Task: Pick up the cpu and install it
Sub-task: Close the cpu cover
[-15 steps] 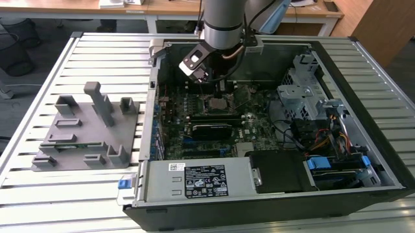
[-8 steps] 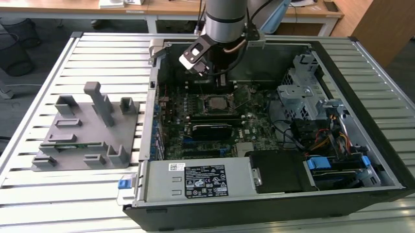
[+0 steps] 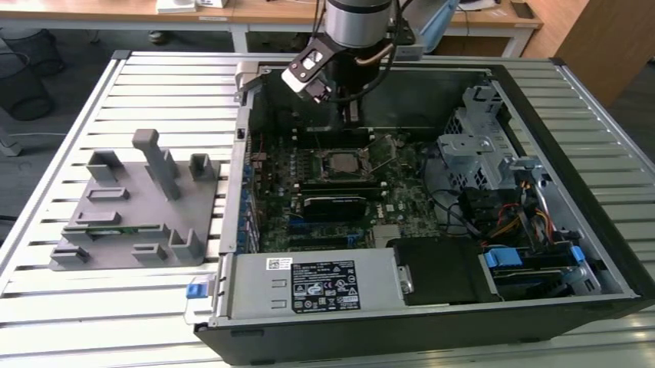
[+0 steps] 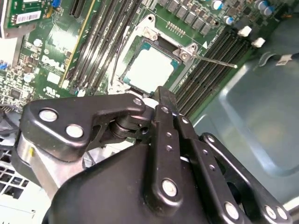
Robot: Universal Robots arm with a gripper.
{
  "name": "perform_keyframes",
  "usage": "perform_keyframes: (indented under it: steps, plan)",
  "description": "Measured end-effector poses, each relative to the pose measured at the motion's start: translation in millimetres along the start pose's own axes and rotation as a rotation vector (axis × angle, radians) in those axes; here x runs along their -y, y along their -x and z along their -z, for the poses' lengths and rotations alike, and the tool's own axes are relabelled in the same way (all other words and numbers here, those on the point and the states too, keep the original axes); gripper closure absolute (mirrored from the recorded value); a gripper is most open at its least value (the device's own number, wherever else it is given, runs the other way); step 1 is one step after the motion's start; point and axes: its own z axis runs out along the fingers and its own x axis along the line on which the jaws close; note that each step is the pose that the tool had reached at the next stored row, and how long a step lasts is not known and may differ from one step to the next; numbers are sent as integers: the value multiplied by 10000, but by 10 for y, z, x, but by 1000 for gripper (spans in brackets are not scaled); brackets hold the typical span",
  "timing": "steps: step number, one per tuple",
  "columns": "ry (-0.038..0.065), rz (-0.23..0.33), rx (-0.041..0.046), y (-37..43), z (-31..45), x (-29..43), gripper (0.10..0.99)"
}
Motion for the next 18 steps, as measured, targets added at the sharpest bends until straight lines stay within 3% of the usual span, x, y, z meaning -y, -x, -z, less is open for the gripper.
perform_keyframes:
  steps: [1,4,5,10,15,18]
  plan:
    - [0,-1,-57,12,3,0,980]
    - [5,-9,-390,57,4,1,980]
    - [5,-10,-413,86,6,2,980]
    - [1,-11,-417,159,2,-4,980]
    - [-67,-2,-417,162,-17,-193,980]
    - [-68,-2,-415,163,4,-225,980]
